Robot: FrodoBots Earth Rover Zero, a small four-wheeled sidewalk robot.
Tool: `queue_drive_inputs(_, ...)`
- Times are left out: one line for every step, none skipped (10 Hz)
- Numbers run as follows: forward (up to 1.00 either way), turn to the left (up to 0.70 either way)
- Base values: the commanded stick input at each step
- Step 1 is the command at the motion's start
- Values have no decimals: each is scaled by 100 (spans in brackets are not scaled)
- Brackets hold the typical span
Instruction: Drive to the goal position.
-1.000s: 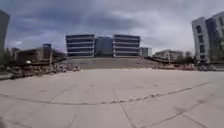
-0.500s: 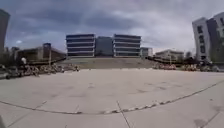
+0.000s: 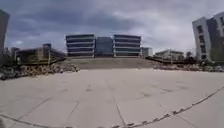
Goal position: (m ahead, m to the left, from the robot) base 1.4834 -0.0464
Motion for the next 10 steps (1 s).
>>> queue_drive_inputs(70,18)
queue_drive_inputs(70,21)
queue_drive_inputs(70,25)
queue_drive_inputs(70,29)
queue_drive_inputs(70,32)
queue_drive_inputs(70,33)
queue_drive_inputs(70,26)
queue_drive_inputs(70,18)
queue_drive_inputs(70,11)
queue_drive_inputs(70,4)
